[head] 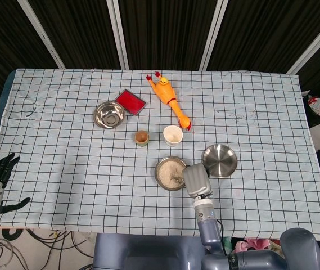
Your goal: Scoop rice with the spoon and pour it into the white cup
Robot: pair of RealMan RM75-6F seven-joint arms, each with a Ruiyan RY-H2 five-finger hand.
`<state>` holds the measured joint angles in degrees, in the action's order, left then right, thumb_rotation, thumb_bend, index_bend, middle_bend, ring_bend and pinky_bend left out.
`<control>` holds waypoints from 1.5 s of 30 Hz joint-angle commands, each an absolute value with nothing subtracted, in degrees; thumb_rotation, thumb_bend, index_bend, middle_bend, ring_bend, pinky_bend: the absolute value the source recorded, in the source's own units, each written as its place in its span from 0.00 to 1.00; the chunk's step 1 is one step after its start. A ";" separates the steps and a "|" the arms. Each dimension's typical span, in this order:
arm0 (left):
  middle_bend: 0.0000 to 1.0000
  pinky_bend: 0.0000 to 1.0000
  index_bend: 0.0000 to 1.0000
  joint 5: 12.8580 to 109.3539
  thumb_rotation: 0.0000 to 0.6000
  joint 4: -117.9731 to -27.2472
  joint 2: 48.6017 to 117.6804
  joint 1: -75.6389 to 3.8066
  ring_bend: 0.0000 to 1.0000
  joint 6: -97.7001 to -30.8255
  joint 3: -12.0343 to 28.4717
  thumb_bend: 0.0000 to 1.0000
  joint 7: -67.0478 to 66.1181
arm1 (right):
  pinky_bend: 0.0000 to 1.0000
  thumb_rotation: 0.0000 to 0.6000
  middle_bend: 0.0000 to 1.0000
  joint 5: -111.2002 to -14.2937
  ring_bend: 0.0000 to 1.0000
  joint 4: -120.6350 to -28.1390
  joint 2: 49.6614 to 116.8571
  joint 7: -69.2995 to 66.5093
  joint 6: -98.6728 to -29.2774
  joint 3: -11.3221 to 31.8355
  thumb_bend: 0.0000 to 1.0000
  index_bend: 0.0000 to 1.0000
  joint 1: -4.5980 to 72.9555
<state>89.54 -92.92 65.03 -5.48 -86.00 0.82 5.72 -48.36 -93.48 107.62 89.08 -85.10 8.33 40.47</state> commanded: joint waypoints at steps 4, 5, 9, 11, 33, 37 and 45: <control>0.00 0.00 0.00 89.58 1.00 -92.92 65.05 -5.46 0.00 -86.05 0.80 0.02 5.68 | 1.00 1.00 1.00 -47.72 1.00 -94.22 107.48 88.81 -85.56 9.27 0.45 0.64 40.77; 0.00 0.00 0.00 89.57 1.00 -92.92 65.05 -5.44 0.00 -86.06 0.79 0.02 5.67 | 1.00 1.00 1.00 -47.52 1.00 -94.37 107.42 88.86 -85.62 9.52 0.45 0.64 40.89; 0.00 0.00 0.00 89.53 1.00 -92.98 65.04 -5.42 0.00 -86.05 0.78 0.02 5.63 | 1.00 1.00 1.00 -46.29 1.00 -95.00 107.24 88.86 -85.96 10.53 0.45 0.64 41.12; 0.00 0.00 0.00 89.48 1.00 -92.98 65.06 -5.46 0.00 -85.99 0.82 0.02 5.60 | 1.00 1.00 1.00 -45.52 1.00 -95.37 107.08 88.68 -86.08 11.15 0.45 0.64 41.22; 0.00 0.00 0.00 89.27 1.00 -92.95 65.18 -5.49 0.00 -85.93 0.92 0.02 5.36 | 1.00 1.00 1.00 -40.14 1.00 -99.36 105.79 87.56 -87.07 13.06 0.45 0.65 42.71; 0.00 0.00 0.00 89.16 1.00 -93.04 65.12 -5.47 0.00 -85.87 0.92 0.02 5.45 | 1.00 1.00 1.00 -38.83 1.00 -100.27 105.61 87.22 -87.72 13.93 0.45 0.65 43.00; 0.00 0.00 0.00 89.12 1.00 -93.05 65.14 -5.48 0.00 -85.83 0.94 0.02 5.33 | 1.00 1.00 1.00 -37.69 1.00 -101.78 104.88 87.00 -88.79 14.82 0.45 0.65 43.79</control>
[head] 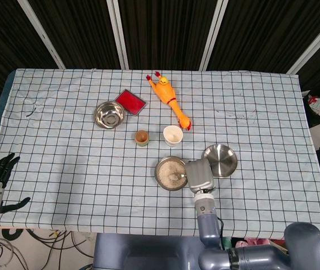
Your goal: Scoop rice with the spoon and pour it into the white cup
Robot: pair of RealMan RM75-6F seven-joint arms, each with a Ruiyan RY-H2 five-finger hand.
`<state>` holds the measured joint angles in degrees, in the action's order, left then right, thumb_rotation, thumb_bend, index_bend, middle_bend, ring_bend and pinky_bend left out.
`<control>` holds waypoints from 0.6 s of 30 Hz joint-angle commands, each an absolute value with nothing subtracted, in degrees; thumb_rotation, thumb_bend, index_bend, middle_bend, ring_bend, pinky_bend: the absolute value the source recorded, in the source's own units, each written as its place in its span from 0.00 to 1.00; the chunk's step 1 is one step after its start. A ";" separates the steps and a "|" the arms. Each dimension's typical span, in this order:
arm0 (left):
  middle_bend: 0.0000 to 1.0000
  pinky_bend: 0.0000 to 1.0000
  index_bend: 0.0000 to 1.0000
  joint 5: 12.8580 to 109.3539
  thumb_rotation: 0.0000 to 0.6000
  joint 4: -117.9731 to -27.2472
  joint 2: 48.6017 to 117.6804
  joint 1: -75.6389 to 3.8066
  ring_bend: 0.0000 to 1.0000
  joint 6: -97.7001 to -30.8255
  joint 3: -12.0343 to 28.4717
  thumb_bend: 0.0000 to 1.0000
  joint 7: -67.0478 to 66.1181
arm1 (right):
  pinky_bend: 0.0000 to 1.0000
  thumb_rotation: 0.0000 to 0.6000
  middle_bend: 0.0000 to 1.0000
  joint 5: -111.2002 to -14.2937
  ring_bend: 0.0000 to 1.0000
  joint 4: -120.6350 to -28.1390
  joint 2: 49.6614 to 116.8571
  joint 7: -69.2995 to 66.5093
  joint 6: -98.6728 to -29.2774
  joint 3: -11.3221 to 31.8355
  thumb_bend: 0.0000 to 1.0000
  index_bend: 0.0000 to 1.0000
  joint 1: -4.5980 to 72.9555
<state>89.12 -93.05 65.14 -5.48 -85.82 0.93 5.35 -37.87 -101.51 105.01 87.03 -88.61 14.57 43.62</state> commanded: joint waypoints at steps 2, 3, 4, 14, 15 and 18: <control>0.00 0.00 0.00 89.04 1.00 -93.06 65.14 -5.46 0.00 -85.82 0.95 0.02 5.35 | 1.00 1.00 1.00 -37.36 1.00 -102.19 104.72 86.95 -89.03 15.40 0.45 0.65 44.07; 0.00 0.00 0.00 88.99 1.00 -93.07 65.13 -5.45 0.00 -85.82 0.96 0.02 5.39 | 1.00 1.00 1.00 -37.02 1.00 -102.41 104.61 87.02 -89.20 15.79 0.45 0.65 44.30; 0.00 0.00 0.00 88.97 1.00 -93.07 65.12 -5.44 0.00 -85.82 0.97 0.02 5.41 | 1.00 1.00 1.00 -36.65 1.00 -102.59 104.51 87.14 -89.34 16.15 0.45 0.65 44.55; 0.00 0.00 0.00 88.43 1.00 -93.13 65.10 -5.43 0.00 -85.68 1.18 0.02 5.48 | 1.00 1.00 1.00 -31.98 1.00 -103.44 103.23 88.46 -90.81 21.61 0.45 0.65 47.03; 0.00 0.00 0.00 88.33 1.00 -93.12 65.11 -5.45 0.00 -85.62 1.21 0.02 5.46 | 1.00 1.00 1.00 -31.39 1.00 -103.54 103.08 88.53 -90.85 22.41 0.45 0.65 47.37; 0.00 0.00 0.00 87.96 1.00 -93.04 65.17 -5.52 0.00 -85.47 1.41 0.02 5.16 | 1.00 1.00 1.00 -29.78 1.00 -103.39 102.60 88.95 -90.85 24.41 0.45 0.65 48.48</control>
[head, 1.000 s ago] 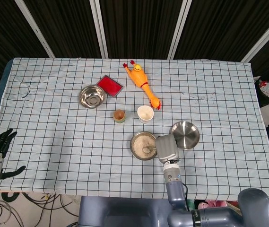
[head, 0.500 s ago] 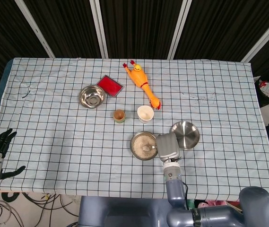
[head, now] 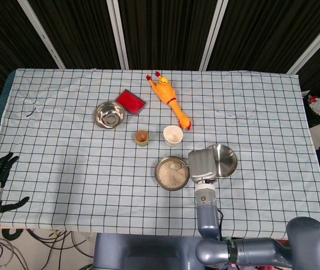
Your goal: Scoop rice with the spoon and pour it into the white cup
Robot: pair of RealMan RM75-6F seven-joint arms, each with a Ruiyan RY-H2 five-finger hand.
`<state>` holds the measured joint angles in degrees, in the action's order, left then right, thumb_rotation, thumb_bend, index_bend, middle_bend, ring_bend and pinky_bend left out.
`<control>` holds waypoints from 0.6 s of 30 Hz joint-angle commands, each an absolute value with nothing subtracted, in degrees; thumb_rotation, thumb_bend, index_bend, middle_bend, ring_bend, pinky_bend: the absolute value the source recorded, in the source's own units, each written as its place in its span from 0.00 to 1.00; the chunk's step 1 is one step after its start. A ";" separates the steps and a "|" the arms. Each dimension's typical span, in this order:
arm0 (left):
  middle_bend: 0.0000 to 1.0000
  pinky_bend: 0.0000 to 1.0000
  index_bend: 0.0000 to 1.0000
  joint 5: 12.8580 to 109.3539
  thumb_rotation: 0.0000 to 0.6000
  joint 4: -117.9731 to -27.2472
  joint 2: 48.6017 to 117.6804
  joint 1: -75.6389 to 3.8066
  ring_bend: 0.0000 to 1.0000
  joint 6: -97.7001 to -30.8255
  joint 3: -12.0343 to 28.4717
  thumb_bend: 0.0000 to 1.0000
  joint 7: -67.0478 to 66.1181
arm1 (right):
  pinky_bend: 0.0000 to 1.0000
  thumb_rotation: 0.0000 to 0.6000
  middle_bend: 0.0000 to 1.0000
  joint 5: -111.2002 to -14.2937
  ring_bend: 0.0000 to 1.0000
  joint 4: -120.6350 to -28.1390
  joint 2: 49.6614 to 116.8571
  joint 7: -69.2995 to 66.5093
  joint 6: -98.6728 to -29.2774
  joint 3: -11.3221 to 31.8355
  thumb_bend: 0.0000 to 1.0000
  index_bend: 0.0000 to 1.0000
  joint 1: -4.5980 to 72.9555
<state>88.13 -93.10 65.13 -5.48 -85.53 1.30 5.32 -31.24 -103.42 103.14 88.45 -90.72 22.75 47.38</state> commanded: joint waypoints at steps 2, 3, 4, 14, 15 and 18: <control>0.00 0.00 0.00 87.68 1.00 -93.03 65.25 -5.55 0.00 -85.39 1.55 0.02 5.06 | 1.00 1.00 1.00 -28.90 1.00 -103.01 102.30 89.17 -90.71 25.49 0.45 0.65 49.26; 0.00 0.00 0.00 87.55 1.00 -93.03 65.26 -5.56 0.00 -85.35 1.60 0.02 5.01 | 1.00 1.00 1.00 -28.50 1.00 -102.76 102.17 89.20 -90.61 26.06 0.45 0.65 49.66; 0.00 0.00 0.00 87.41 1.00 -93.03 65.28 -5.57 0.00 -85.31 1.66 0.02 4.96 | 1.00 1.00 1.00 -28.05 1.00 -102.52 102.06 89.21 -90.51 26.58 0.45 0.65 50.04; 0.00 0.00 0.00 86.27 1.00 -93.19 65.43 -5.67 0.00 -84.71 2.00 0.02 4.42 | 1.00 1.00 1.00 -24.14 1.00 -97.96 101.50 89.47 -88.75 31.06 0.45 0.65 54.65; 0.00 0.00 0.00 86.20 1.00 -93.20 65.43 -5.66 0.00 -84.69 2.02 0.02 4.35 | 1.00 1.00 1.00 -23.77 1.00 -97.23 101.55 89.33 -88.47 31.47 0.45 0.65 55.13; 0.00 0.00 0.00 85.89 1.00 -93.31 65.37 -5.62 0.00 -84.66 2.13 0.02 4.29 | 1.00 1.00 1.00 -22.65 1.00 -94.75 101.78 88.97 -87.48 32.37 0.45 0.65 56.50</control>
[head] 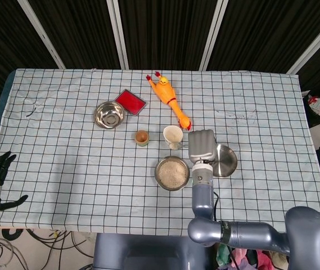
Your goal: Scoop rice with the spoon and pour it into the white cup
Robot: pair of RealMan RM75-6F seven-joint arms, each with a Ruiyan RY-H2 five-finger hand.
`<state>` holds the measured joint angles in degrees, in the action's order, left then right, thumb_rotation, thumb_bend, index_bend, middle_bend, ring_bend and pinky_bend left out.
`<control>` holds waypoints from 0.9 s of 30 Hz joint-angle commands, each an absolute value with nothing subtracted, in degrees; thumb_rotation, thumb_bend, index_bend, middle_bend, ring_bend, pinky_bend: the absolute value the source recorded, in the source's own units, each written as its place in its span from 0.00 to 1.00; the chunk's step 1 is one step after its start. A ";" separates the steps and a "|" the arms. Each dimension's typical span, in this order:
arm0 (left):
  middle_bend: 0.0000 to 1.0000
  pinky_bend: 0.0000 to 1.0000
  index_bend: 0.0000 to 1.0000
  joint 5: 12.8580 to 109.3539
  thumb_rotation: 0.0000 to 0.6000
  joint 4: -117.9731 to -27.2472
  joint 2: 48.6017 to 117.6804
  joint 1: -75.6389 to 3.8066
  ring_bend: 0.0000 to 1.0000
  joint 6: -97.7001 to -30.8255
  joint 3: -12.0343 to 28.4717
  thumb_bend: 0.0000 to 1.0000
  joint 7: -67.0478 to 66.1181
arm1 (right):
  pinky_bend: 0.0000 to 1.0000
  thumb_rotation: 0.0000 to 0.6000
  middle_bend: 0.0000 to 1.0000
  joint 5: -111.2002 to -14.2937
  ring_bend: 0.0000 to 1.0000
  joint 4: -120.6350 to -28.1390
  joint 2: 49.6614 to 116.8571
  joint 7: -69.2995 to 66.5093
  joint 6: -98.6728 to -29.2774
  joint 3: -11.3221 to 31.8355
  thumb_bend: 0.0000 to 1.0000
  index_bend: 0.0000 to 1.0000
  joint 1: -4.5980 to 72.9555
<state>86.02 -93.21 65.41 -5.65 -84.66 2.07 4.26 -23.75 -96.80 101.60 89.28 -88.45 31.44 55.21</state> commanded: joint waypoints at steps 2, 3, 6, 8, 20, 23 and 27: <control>0.00 0.00 0.00 85.84 1.00 -93.42 65.27 -5.56 0.00 -84.83 2.22 0.02 4.35 | 1.00 1.00 1.00 -22.07 1.00 -92.92 101.90 88.79 -86.70 32.71 0.45 0.65 57.39; 0.00 0.00 0.00 85.83 1.00 -93.45 65.23 -5.52 0.00 -84.90 2.23 0.02 4.36 | 1.00 1.00 1.00 -21.80 1.00 -91.90 101.96 88.70 -86.27 32.84 0.45 0.65 57.83; 0.00 0.00 0.00 85.63 1.00 -93.55 65.10 -5.49 0.00 -84.78 2.26 0.02 4.44 | 1.00 1.00 1.00 -21.20 1.00 -88.80 102.12 88.41 -84.88 32.83 0.45 0.65 59.00; 0.00 0.00 0.00 85.50 1.00 -93.65 65.03 -5.53 0.00 -84.65 2.30 0.02 4.43 | 1.00 1.00 1.00 -21.00 1.00 -86.86 102.28 87.95 -83.83 32.58 0.45 0.65 59.58; 0.00 0.00 0.00 85.11 1.00 -93.80 65.04 -5.55 0.00 -84.40 2.43 0.02 4.22 | 1.00 1.00 1.00 -23.23 1.00 -77.70 102.69 84.74 -78.71 28.56 0.45 0.65 61.40; 0.00 0.00 0.00 85.02 1.00 -93.83 65.07 -5.58 0.00 -84.31 2.45 0.02 4.13 | 1.00 1.00 1.00 -24.06 1.00 -76.60 102.84 83.95 -77.99 27.31 0.45 0.65 61.49; 0.00 0.00 0.00 84.98 1.00 -93.83 65.10 -5.58 0.00 -84.30 2.48 0.02 4.05 | 1.00 1.00 1.00 -25.99 1.00 -74.80 103.15 83.51 -77.42 25.07 0.45 0.65 61.78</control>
<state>84.98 -93.83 65.10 -5.58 -84.30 2.47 4.05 -25.18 -75.55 102.98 83.67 -77.73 25.95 61.60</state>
